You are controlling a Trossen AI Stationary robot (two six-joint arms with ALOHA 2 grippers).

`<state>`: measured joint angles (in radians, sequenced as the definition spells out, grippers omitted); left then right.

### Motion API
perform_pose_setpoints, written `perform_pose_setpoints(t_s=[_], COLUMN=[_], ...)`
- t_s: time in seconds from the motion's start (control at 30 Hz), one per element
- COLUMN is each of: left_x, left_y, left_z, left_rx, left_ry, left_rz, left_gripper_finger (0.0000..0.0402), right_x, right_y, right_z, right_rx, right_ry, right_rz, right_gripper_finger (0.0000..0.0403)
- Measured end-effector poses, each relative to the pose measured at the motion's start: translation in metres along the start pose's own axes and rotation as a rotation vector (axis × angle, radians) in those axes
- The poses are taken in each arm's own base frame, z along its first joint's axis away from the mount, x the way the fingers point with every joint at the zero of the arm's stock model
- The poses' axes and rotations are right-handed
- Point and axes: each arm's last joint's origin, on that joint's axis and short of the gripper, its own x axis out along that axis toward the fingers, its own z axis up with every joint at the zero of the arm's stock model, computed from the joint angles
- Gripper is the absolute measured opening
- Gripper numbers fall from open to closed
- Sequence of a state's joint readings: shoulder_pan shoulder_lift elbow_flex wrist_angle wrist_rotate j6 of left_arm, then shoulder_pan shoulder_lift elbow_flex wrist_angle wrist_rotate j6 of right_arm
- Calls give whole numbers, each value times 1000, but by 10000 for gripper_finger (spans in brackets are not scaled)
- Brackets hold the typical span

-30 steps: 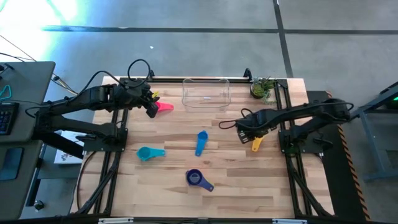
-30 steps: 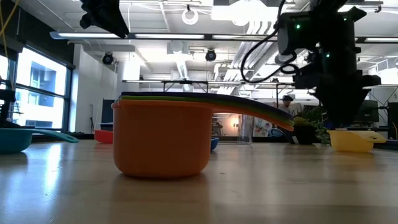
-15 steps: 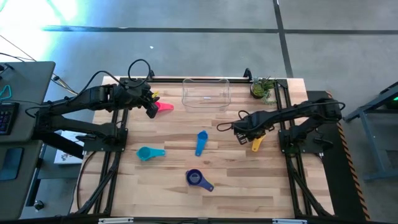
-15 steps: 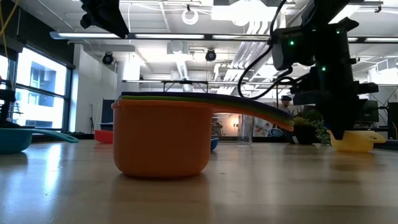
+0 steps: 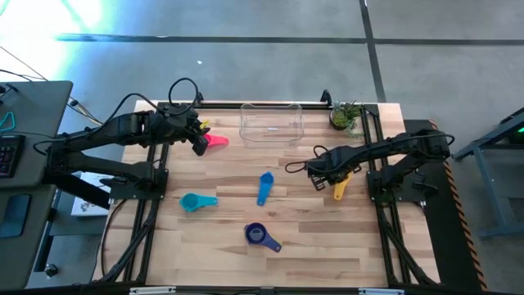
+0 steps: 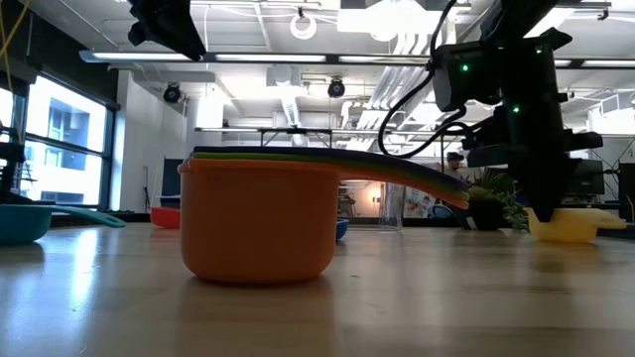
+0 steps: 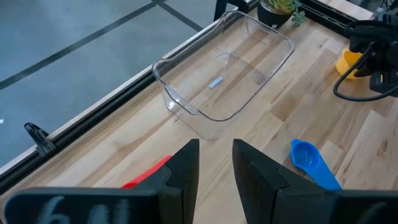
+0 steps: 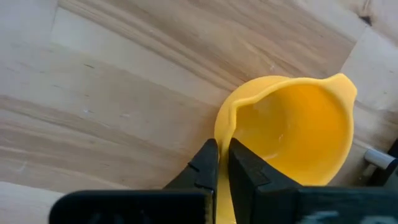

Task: Nest measuring cups in basket
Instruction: Stack the yellow measuring cup in the dark blue measuring cup

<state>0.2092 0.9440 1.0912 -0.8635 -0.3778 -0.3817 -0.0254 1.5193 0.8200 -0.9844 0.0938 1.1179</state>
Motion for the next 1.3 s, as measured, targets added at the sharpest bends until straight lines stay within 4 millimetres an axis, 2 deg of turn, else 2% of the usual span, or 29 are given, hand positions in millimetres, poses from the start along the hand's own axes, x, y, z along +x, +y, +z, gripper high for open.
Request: perform_pose_setpoints(t_s=[0.1,0.2,0.43,0.8,1.0,1.3], left_x=[0,0,0,-2,-3,-4], left_y=[0,-1,-3,-5,-4,-5], left_z=[0,0,-2,-13,-18,-20], left_rx=[0,0,10,61,98,124], left_ry=[1,12,58,210,283,301], left_rz=[-1,-26,-112,-273,-318,-355], left_gripper_finger=[88,88,88,88,88,88], right_x=[-3,-15,-62,-138,-162,-189], right_y=[2,8,29,59,70,95], right_z=[-1,-4,-12,-32,-44,-46], right_rx=[-22,-57,-127,-217,-227,-242], right_ry=[17,10,-91,-311,-415,-601], right_rz=[9,22,75,294,426,716], right_gripper_finger=[9,7,5,5,5,5])
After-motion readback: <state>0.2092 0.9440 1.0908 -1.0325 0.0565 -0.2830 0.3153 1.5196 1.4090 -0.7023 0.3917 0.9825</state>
